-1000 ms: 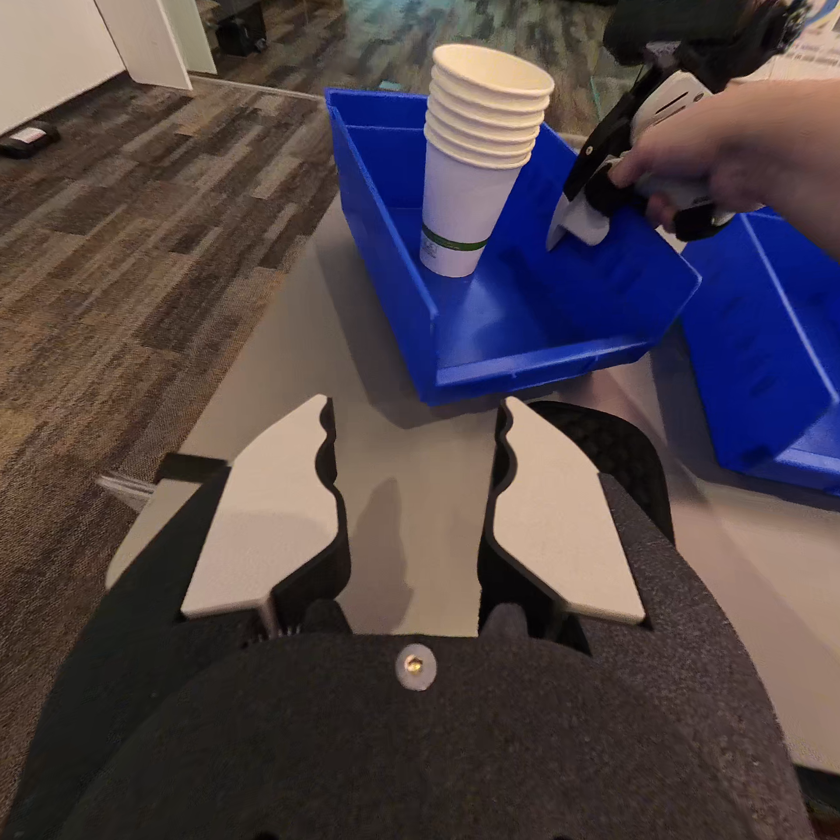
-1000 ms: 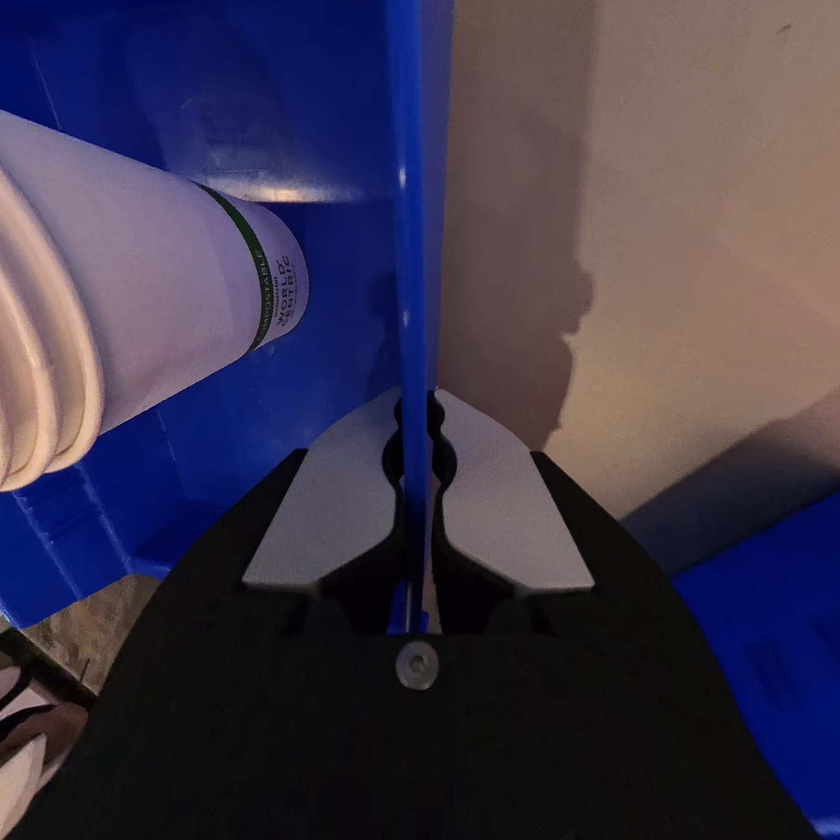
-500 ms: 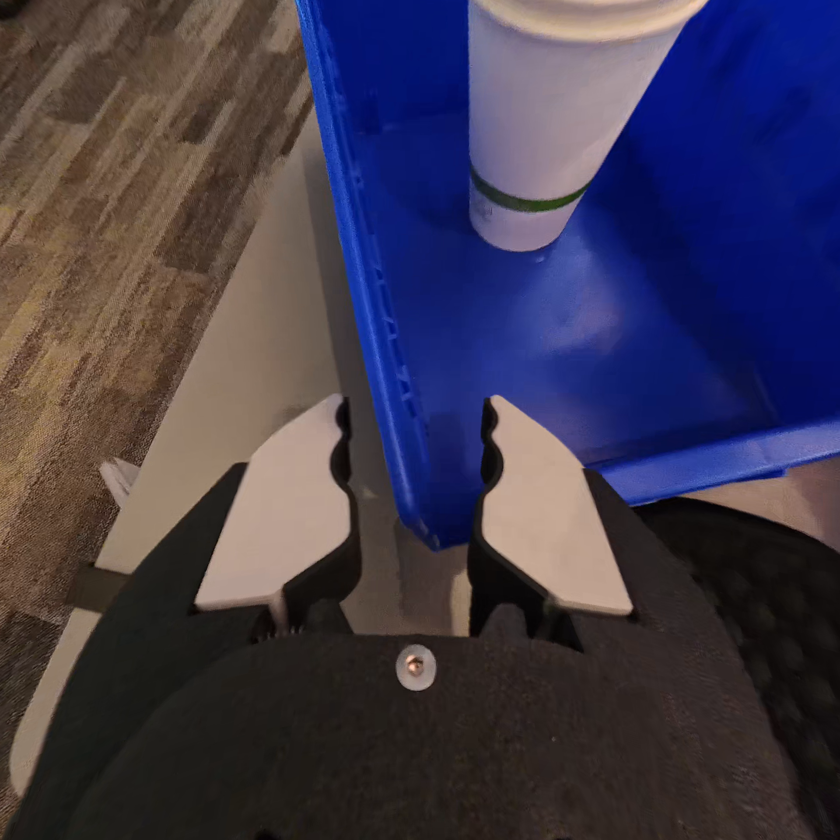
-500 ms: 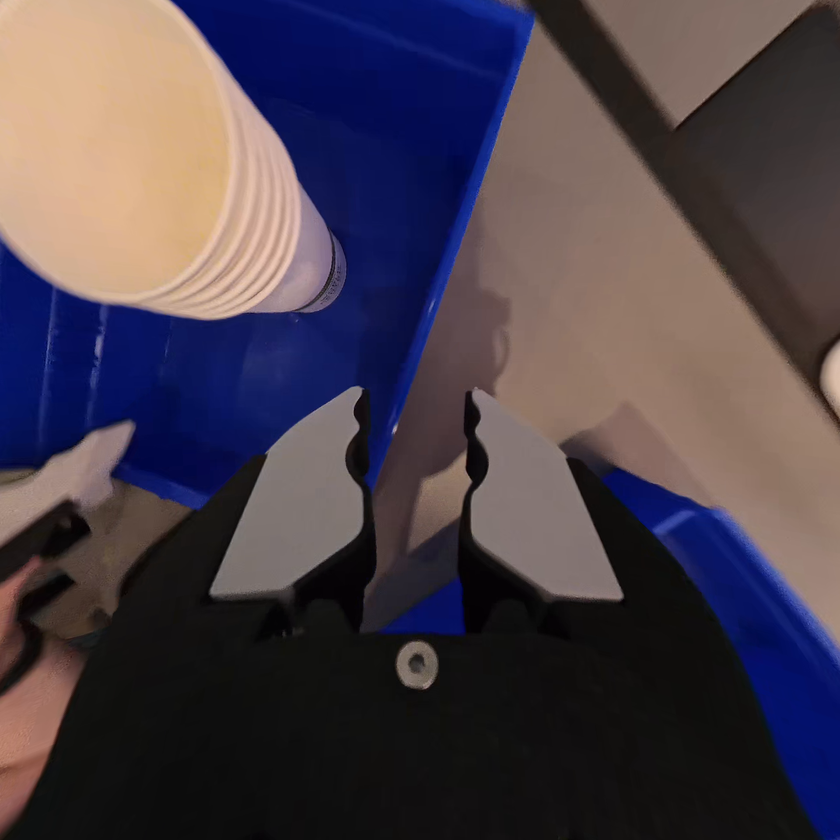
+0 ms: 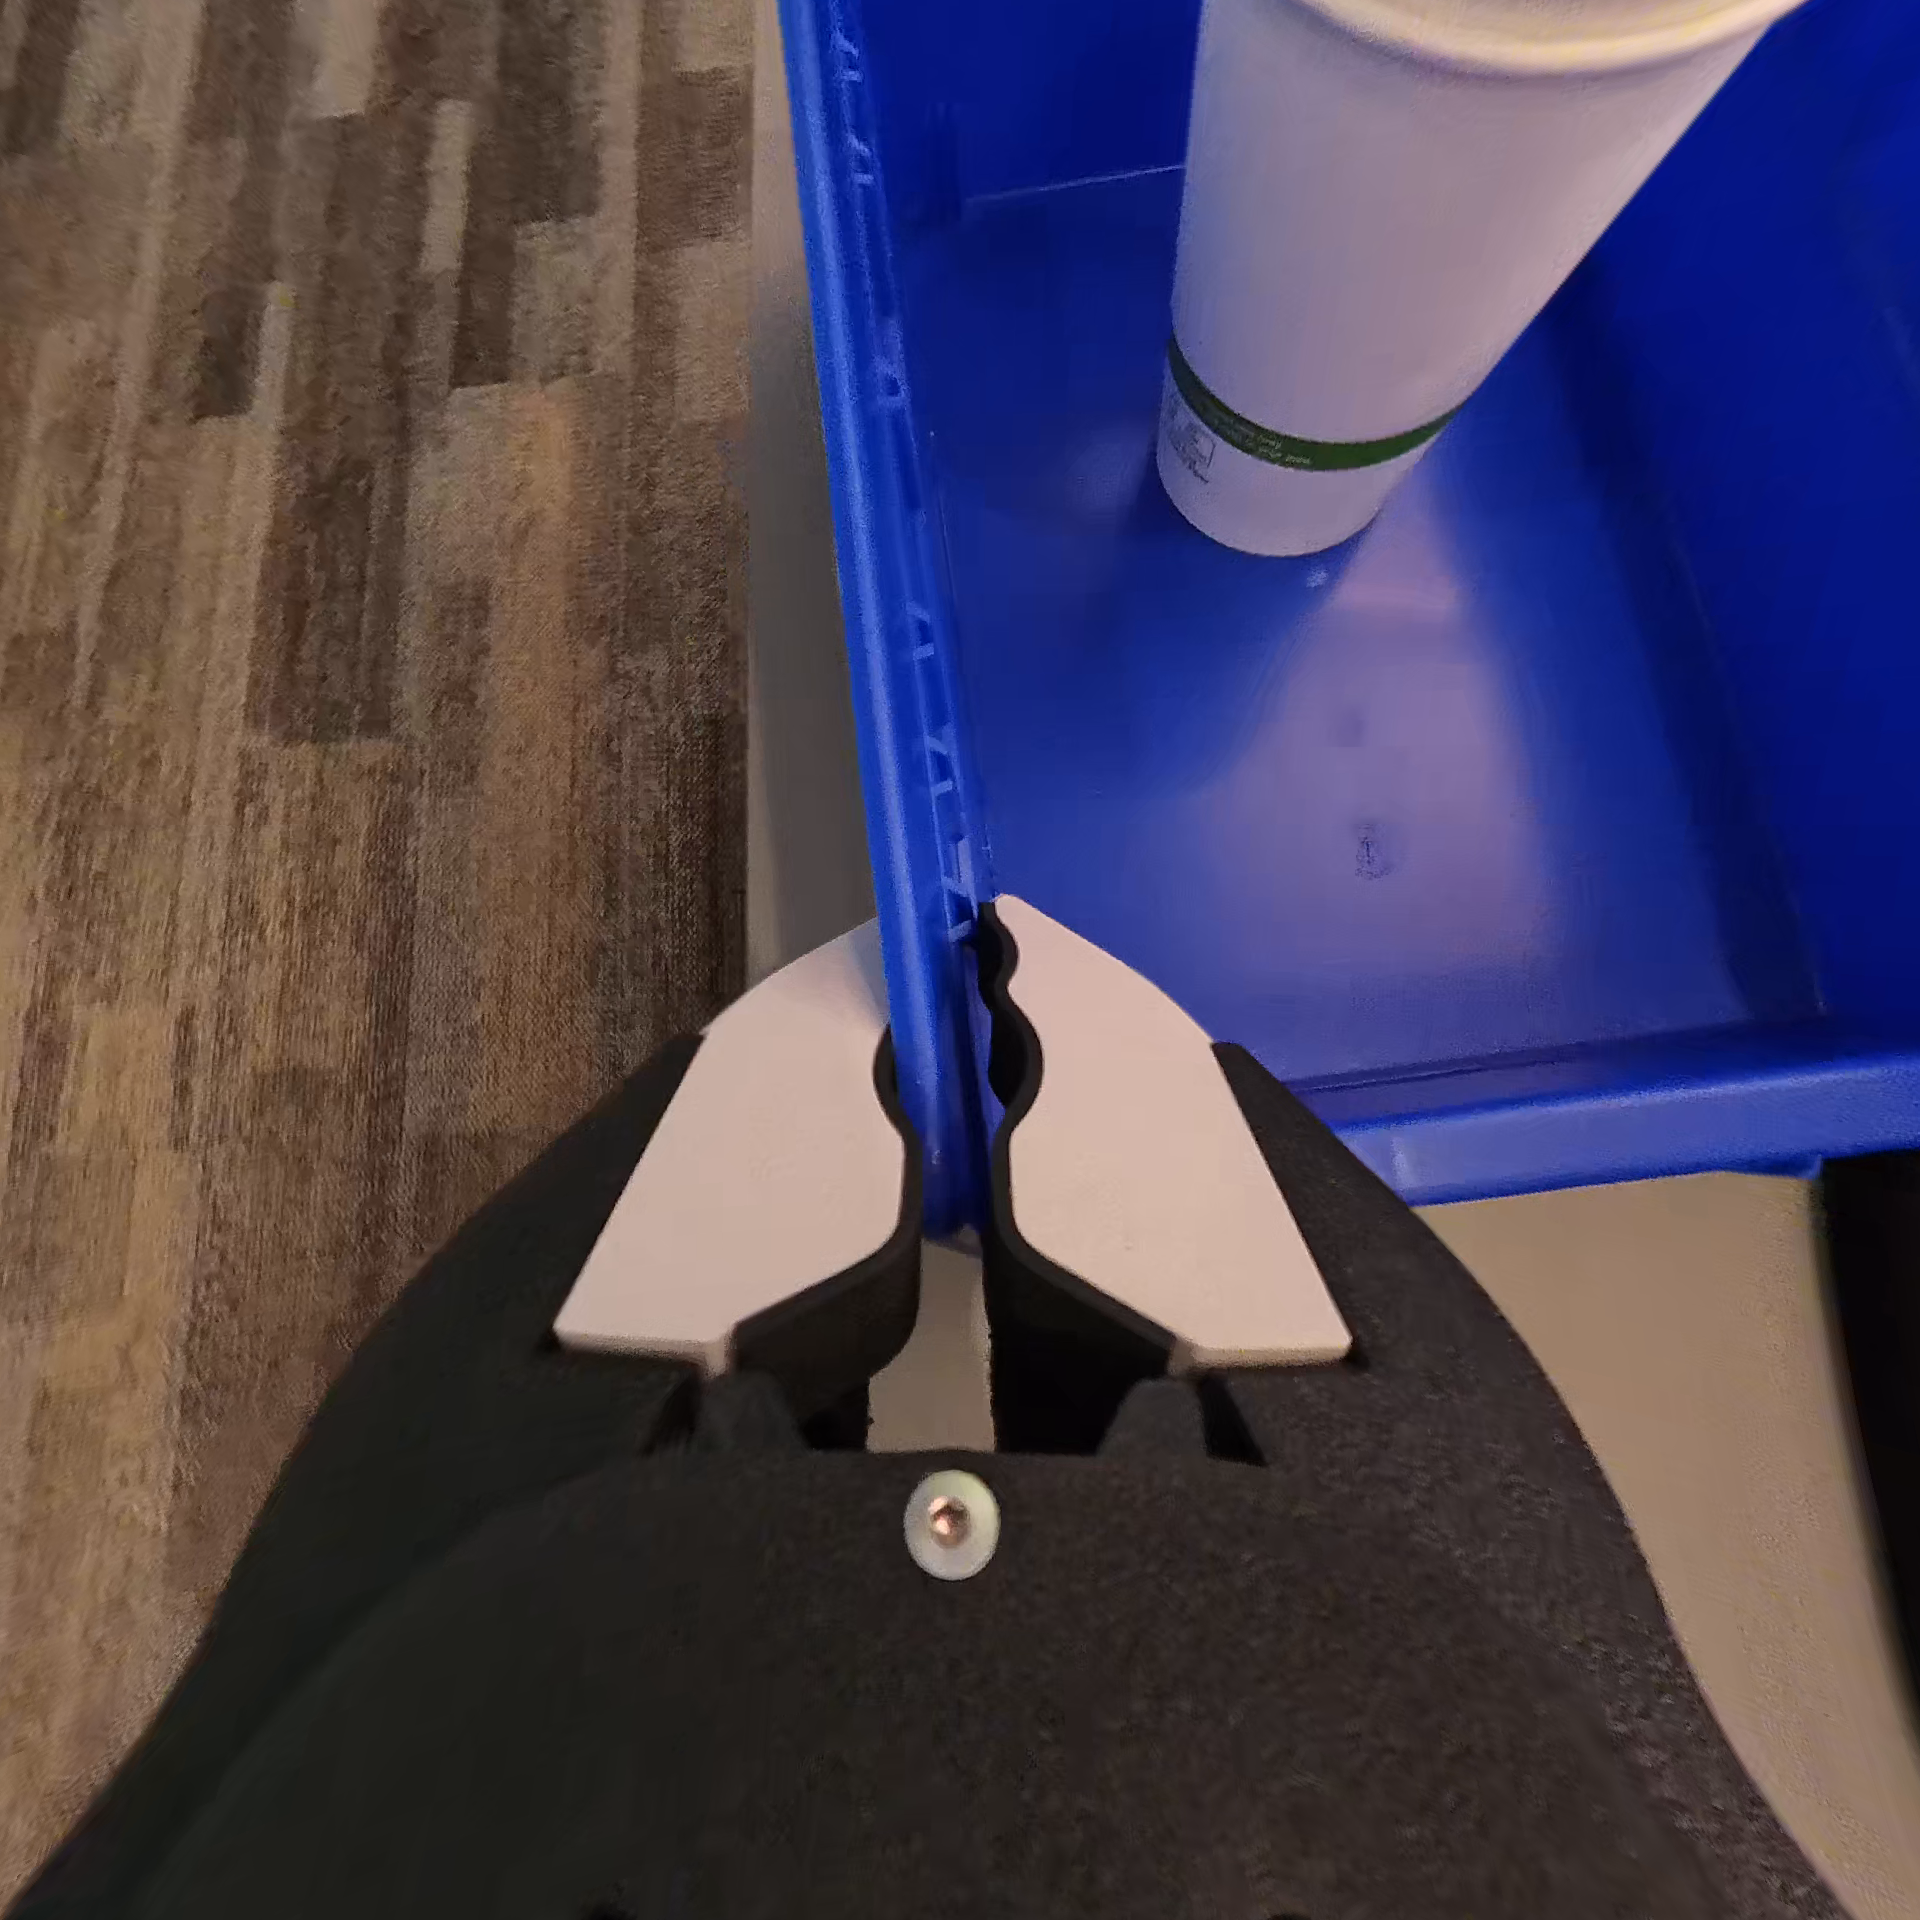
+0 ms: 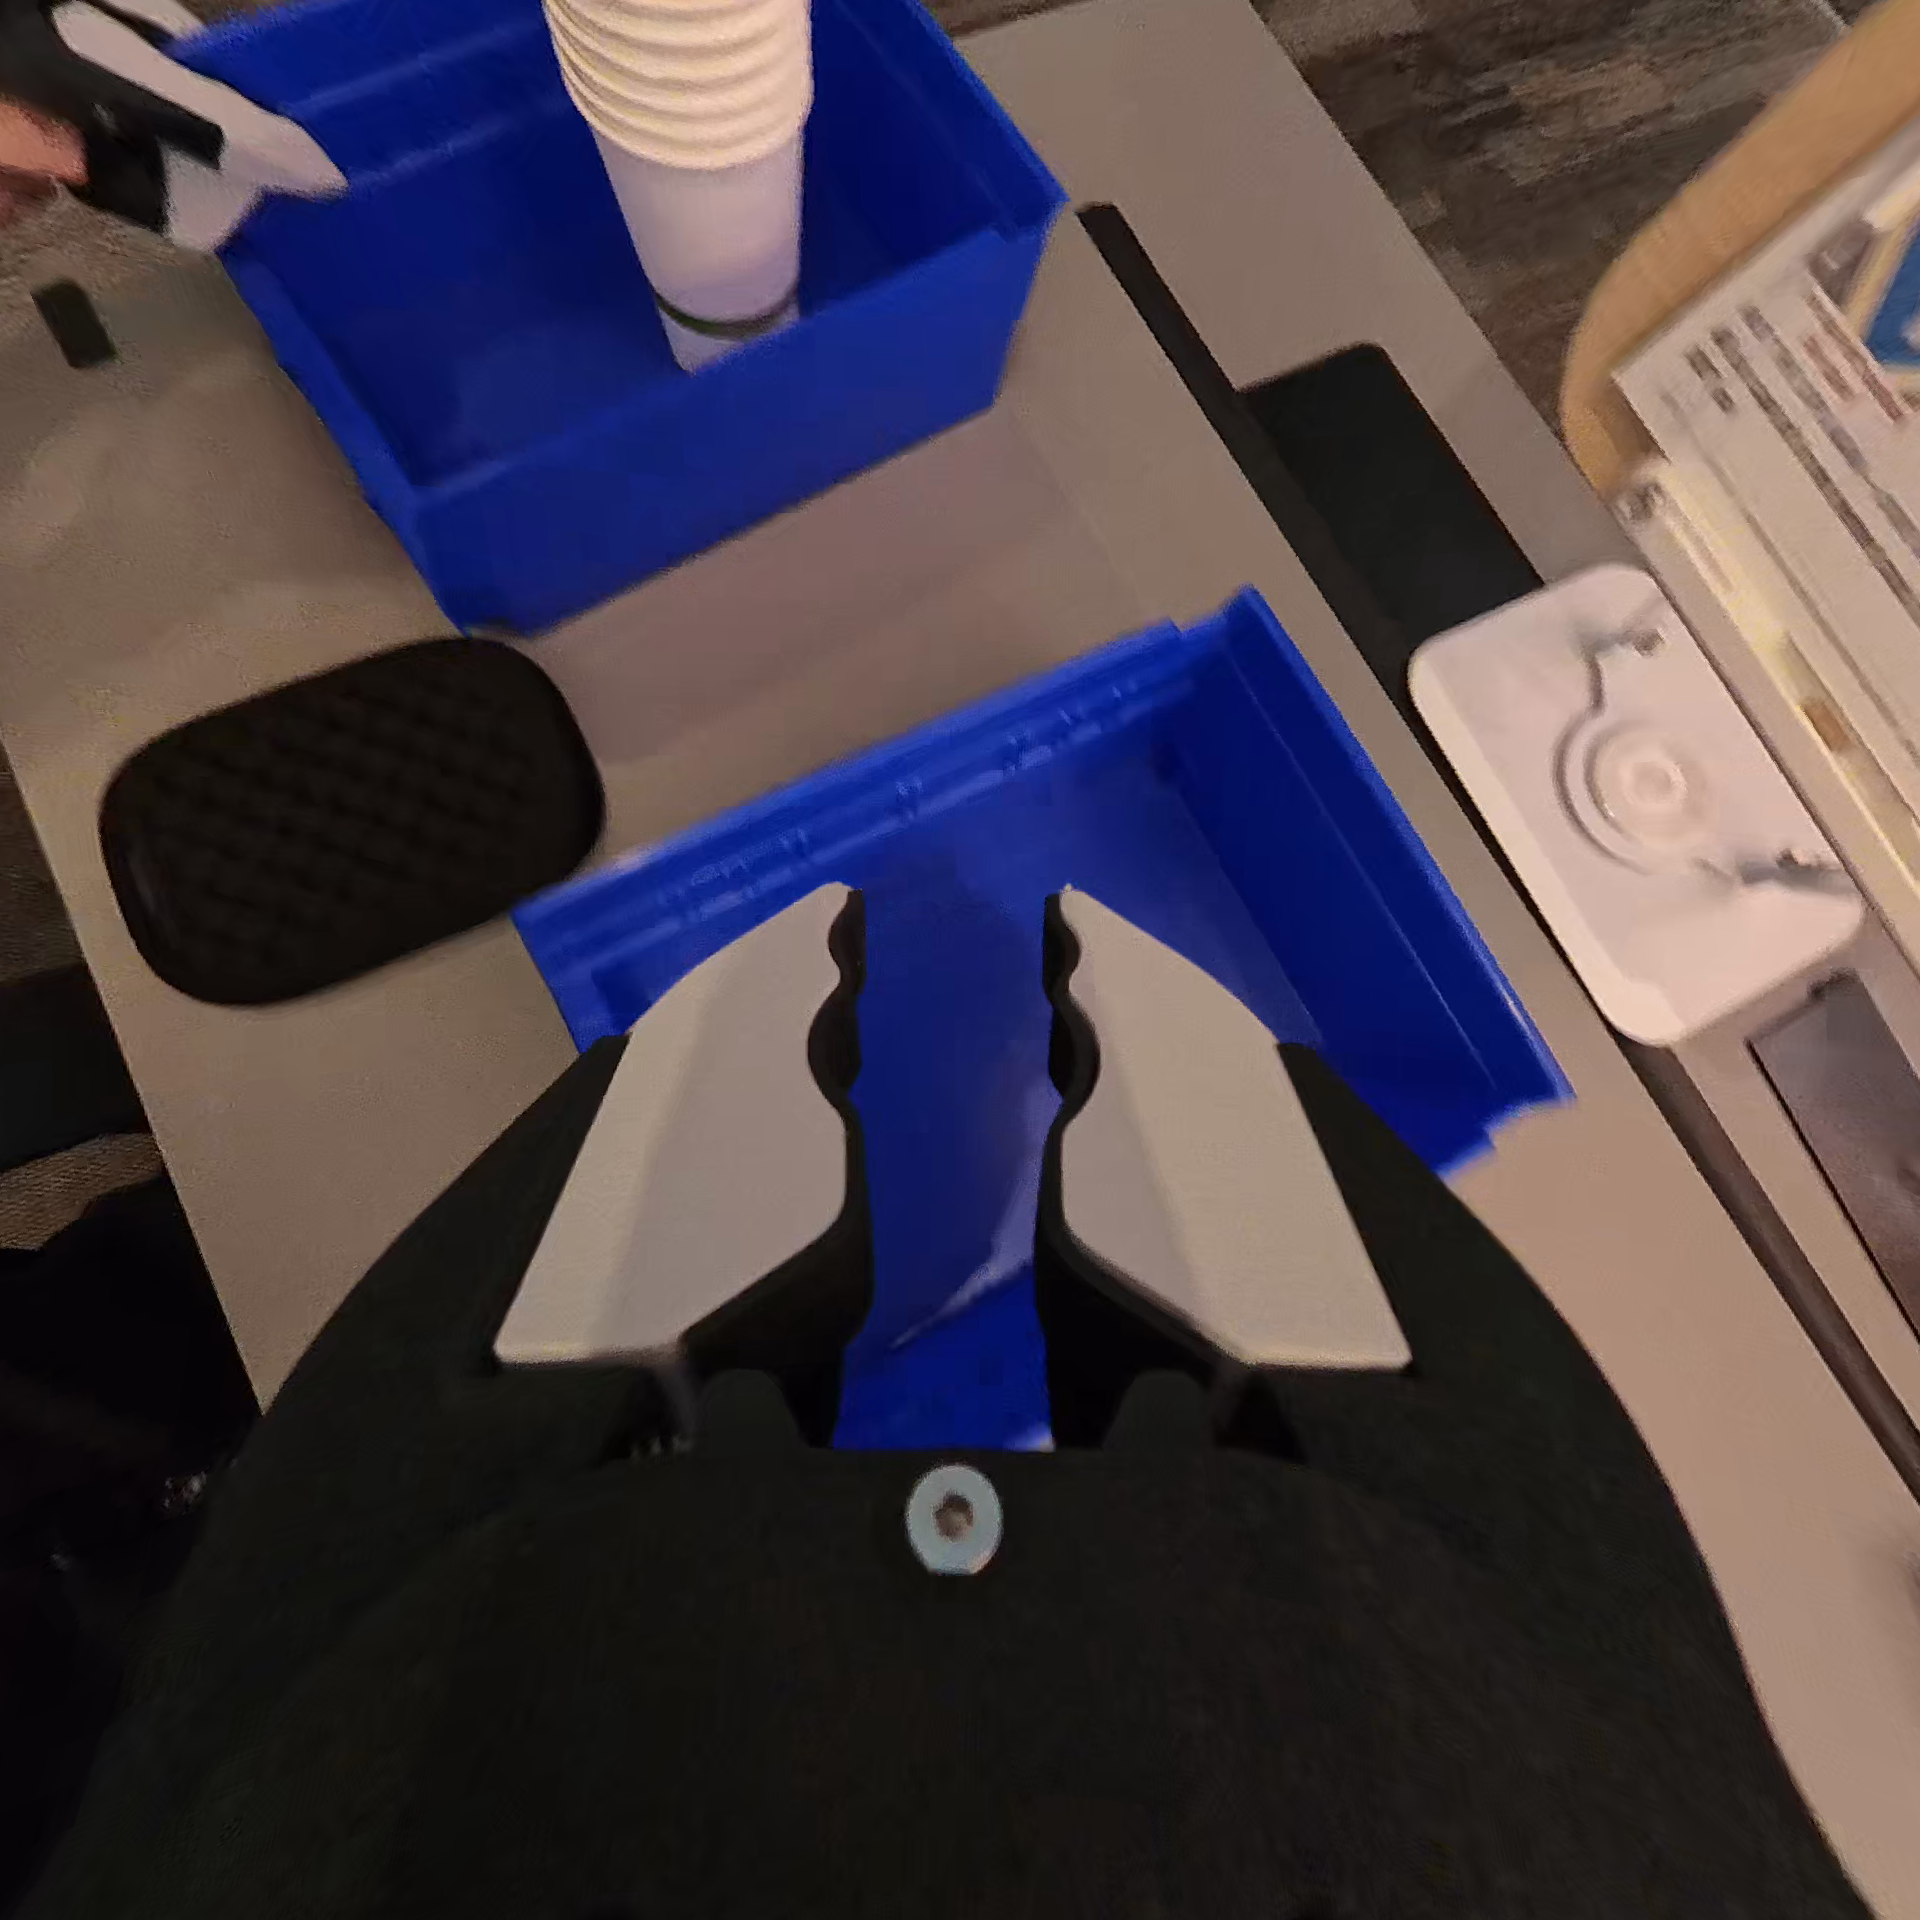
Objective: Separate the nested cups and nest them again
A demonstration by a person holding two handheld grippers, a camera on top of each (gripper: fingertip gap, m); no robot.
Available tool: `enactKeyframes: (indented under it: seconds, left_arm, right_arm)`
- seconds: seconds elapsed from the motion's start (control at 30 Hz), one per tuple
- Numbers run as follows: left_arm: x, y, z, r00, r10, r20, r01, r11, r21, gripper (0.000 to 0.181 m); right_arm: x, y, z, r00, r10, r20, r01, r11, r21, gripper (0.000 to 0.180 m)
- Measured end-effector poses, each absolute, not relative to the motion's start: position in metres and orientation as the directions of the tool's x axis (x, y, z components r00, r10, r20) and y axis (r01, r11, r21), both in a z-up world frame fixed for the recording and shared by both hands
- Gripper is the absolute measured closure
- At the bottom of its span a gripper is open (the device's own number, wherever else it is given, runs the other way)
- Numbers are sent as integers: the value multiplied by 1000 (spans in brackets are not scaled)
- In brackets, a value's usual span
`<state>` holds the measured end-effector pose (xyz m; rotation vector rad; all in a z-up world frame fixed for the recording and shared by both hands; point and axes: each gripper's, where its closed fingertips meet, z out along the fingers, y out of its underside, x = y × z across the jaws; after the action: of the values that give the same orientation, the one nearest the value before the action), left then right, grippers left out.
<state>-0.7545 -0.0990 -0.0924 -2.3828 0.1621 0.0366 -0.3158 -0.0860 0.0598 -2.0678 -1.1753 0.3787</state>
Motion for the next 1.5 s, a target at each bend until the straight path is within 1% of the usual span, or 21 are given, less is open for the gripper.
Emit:
enactKeyframes:
  seconds: [0.13, 0.3, 0.37, 0.47, 0.53, 0.57, 0.67, 0.77, 0.83, 0.87, 0.9, 0.93, 0.97, 1.0, 1.1, 1.17, 1.27, 1.37, 1.5]
  left_arm:
    - [-774, -97, -92, 982, -175, -74, -180, -730, -659, 174]
    - [-777, -97, -93, 979, -193, -64, -187, -733, -654, 174]
    - [-776, -97, -93, 982, -180, -57, -173, -729, -662, 174]
    - [-776, -97, -93, 987, -161, -32, -139, -723, -677, 175]
    - [-775, -97, -93, 988, -151, -27, -129, -721, -681, 175]
    - [-775, -96, -93, 988, -149, -30, -129, -721, -680, 175]
    - [-772, -94, -93, 989, -147, -32, -129, -722, -679, 175]
    - [-770, -91, -93, 991, -134, -19, -111, -727, -678, 175]
    - [-770, -90, -93, 993, -117, -18, -98, -729, -678, 174]
    - [-771, -91, -92, 994, -103, -34, -98, -724, -683, 168]
    - [-773, -92, -90, 995, -90, -46, -97, -718, -689, 146]
    - [-772, -93, -87, 995, -87, -43, -92, -714, -694, 127]
    - [-773, -97, -84, 996, -80, -43, -87, -712, -697, 118]
    - [-776, -101, -79, 996, -69, -52, -86, -707, -702, 116]
    - [-790, -114, -59, 991, -11, -134, -108, -657, -747, 119]
    - [-796, -124, -45, 985, 33, -170, -113, -619, -777, 123]
    - [-790, -140, -28, 985, 56, -163, -102, -570, -815, 128]
    - [-784, -158, -19, 978, 64, -199, -131, -556, -821, 129]
    - [-784, -181, -18, 959, 99, -266, -167, -562, -810, 130]
  right_arm:
    - [-253, -92, 56, 600, 795, 93, 603, -372, -706, 147]
    - [-193, -85, 35, 706, 706, 43, 521, -478, -707, 146]
    - [-175, -77, 22, 770, 638, -1, 448, -543, -710, 140]
    - [-157, -62, 4, 863, 498, -87, 294, -634, -715, 121]
    - [-158, -58, -11, 881, 445, -158, 225, -689, -689, 110]
    - [-161, -58, -19, 881, 435, -186, 211, -713, -668, 110]
    - [-170, -51, -38, 894, 391, -220, 173, -753, -635, 117]
    - [-193, -48, -57, 874, 374, -311, 151, -817, -556, 117]
    - [-197, -42, -73, 898, 344, -273, 172, -847, -503, 118]
    - [-196, -41, -83, 914, 329, -236, 192, -865, -463, 119]
    - [-196, -41, -93, 923, 325, -206, 218, -882, -418, 124]
    - [-198, -42, -102, 924, 332, -189, 245, -895, -374, 139]
    - [-200, -45, -109, 924, 335, -183, 264, -907, -327, 157]
    - [-198, -45, -116, 932, 326, -157, 272, -918, -288, 159]
    - [-191, -40, -123, 952, 290, -96, 266, -942, -205, 170]
    - [-191, -32, -122, 947, 301, -115, 277, -943, -187, 172]
    - [-184, -17, -122, 941, 297, -159, 270, -948, -170, 173]
    - [-164, -4, -123, 936, 282, -212, 252, -955, -158, 175]
    - [-110, 1, -123, 941, 270, -204, 243, -959, -145, 175]
